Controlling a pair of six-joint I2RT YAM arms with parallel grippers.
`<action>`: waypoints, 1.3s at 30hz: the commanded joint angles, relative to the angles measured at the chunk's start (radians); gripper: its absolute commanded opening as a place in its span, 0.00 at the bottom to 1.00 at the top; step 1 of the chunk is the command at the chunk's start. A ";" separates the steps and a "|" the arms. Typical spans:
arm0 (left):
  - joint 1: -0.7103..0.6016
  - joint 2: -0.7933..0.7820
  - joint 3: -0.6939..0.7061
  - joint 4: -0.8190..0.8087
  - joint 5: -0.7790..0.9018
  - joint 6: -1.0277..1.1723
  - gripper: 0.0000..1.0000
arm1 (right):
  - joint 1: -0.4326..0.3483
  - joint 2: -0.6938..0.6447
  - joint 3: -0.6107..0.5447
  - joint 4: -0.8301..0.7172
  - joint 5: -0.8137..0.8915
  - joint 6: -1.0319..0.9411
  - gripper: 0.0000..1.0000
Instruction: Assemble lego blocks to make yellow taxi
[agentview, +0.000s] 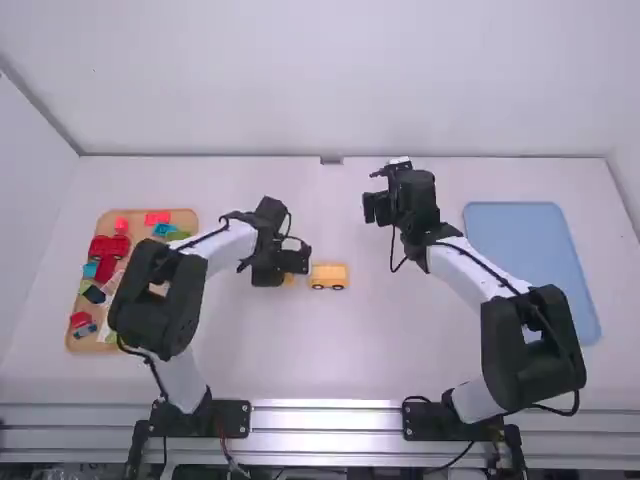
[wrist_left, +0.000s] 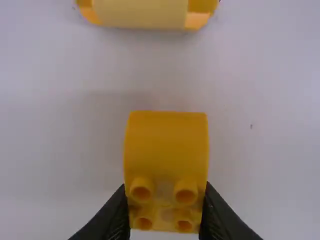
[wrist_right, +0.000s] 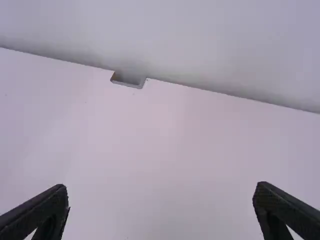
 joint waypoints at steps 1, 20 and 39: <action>-0.005 0.005 -0.004 -0.004 0.036 0.010 0.33 | 0.002 -0.024 -0.002 0.000 0.010 0.003 0.98; -0.003 0.002 0.000 0.019 0.003 0.001 0.99 | 0.002 -0.024 -0.002 -0.004 0.009 0.001 0.98; 0.426 0.057 -0.309 0.507 1.033 0.187 0.99 | 0.002 -0.024 -0.002 0.002 0.000 0.000 0.98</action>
